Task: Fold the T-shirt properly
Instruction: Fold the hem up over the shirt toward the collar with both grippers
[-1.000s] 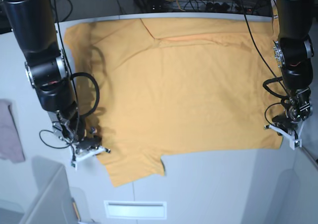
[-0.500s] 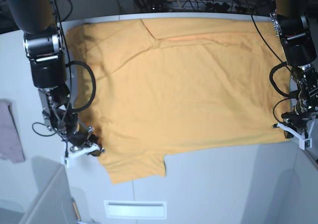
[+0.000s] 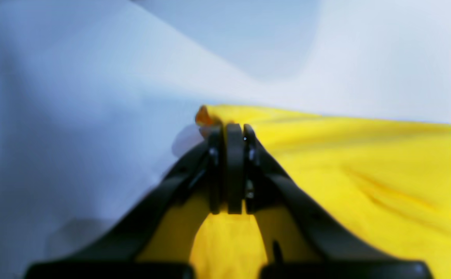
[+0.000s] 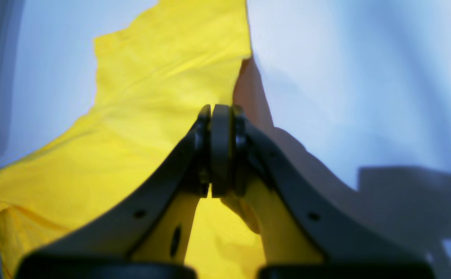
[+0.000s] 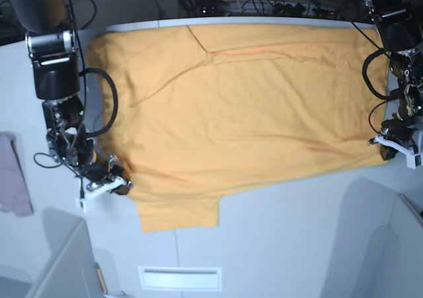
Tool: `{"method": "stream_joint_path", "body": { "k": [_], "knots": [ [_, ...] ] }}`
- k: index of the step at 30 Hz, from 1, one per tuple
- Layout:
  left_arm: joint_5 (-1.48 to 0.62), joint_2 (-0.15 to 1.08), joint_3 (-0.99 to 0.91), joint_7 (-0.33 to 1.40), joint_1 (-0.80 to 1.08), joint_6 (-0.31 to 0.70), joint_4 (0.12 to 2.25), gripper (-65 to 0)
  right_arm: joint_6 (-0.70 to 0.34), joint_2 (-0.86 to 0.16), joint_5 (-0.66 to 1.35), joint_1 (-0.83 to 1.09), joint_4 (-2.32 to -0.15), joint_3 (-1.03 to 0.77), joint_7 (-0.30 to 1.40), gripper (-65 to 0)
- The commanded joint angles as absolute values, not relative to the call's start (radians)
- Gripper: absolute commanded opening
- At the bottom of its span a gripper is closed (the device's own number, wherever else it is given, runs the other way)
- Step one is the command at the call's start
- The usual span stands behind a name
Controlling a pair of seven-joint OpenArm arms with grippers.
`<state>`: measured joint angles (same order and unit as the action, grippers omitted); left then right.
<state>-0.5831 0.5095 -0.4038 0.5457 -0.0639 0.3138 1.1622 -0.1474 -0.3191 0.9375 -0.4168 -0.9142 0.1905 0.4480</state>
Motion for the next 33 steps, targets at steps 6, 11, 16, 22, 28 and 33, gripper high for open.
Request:
{"method": "stream_joint_path", "body": {
  "k": [6,11,16,22,28,33],
  "knots": [
    [-0.687,0.572,-0.414,0.522,-0.018,0.315,1.239,-65.0,-0.159,-0.337,0.951,-0.355,-1.046,0.087,0.470,-65.0],
    [-0.694,0.575,-0.414,0.522,0.004,0.315,1.264,-65.0,-0.159,-0.364,0.951,-0.321,-1.115,0.070,0.513,-65.0],
    [-0.697,0.591,-0.414,0.522,0.053,0.315,1.317,-65.0,-0.159,-0.403,0.951,-0.280,-1.207,0.070,0.549,-65.0],
    [-0.697,0.587,-0.493,0.522,0.108,0.323,1.357,-65.0,-0.159,-0.429,0.951,-0.231,-1.242,0.068,0.561,-65.0],
    [-0.693,0.587,-0.518,0.524,0.196,0.409,1.412,-65.0,-0.159,-0.430,0.951,-0.185,-1.276,0.068,0.561,-65.0],
    [-0.693,0.584,-0.522,0.524,0.268,0.409,1.451,-65.0,-0.159,-0.429,0.951,-0.125,-1.342,0.044,0.561,-65.0]
  ]
}}
